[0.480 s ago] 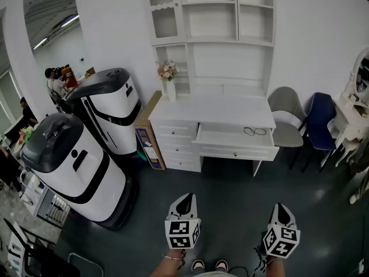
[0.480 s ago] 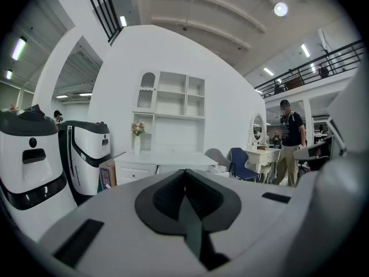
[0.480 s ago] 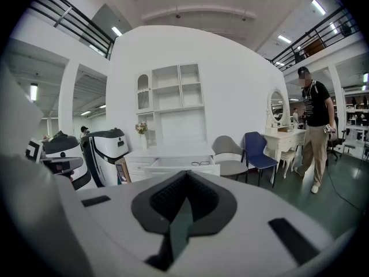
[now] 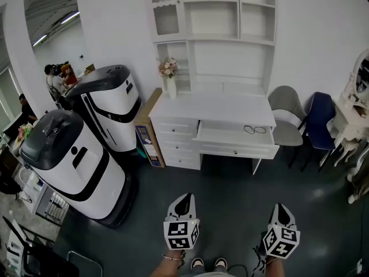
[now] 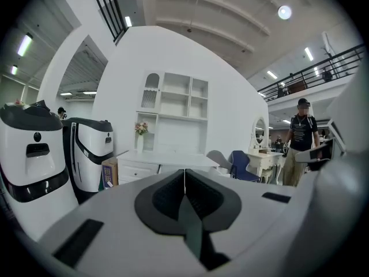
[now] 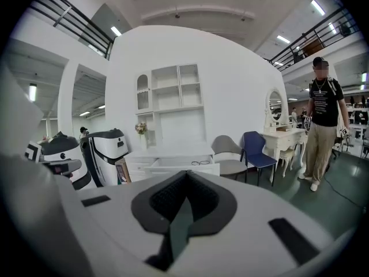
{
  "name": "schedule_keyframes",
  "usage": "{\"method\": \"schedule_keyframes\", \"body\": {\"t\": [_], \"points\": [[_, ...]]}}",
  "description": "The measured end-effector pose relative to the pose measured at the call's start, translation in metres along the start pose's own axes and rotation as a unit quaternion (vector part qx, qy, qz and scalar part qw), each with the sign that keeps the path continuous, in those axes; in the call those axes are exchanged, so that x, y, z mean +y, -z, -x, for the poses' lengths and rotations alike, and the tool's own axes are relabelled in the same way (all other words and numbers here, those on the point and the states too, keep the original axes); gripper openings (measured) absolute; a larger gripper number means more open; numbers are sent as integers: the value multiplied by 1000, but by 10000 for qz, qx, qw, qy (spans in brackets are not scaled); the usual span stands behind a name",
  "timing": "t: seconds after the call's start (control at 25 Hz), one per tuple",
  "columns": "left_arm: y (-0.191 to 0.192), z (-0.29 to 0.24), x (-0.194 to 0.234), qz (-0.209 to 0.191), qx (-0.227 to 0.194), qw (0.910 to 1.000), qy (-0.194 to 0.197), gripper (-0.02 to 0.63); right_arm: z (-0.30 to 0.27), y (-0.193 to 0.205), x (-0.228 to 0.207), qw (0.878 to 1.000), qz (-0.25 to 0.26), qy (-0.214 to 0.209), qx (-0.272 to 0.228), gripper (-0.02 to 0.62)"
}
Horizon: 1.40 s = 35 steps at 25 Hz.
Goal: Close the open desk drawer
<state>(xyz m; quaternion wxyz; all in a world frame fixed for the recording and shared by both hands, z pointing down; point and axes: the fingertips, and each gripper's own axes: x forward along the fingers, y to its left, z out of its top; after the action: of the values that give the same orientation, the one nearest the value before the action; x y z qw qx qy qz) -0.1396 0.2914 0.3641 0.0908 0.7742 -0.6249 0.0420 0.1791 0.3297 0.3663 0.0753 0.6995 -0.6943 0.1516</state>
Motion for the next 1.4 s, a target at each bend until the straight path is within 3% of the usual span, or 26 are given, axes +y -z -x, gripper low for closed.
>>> {"method": "schedule_keyframes", "body": {"t": [0.28,0.36,0.6,1.16,1.4], "points": [[2,1,7,76,64,9999,56,25,3,2,3,9999,-105,111,-39,6],[4,0,7,67,97,9998,129,122,4,4,5,9999,-102,136,-21,6],[8,-3,14,-52,172,9995,253,150,6,8,13,9997,-100,243,16,6],[21,-23,33,-87,388,9982,452,153,11,26,17,9977,-179,611,221,6],[25,-50,36,-147,477,9978,440,153,-16,26,14,9972,-255,632,295,6]]}}
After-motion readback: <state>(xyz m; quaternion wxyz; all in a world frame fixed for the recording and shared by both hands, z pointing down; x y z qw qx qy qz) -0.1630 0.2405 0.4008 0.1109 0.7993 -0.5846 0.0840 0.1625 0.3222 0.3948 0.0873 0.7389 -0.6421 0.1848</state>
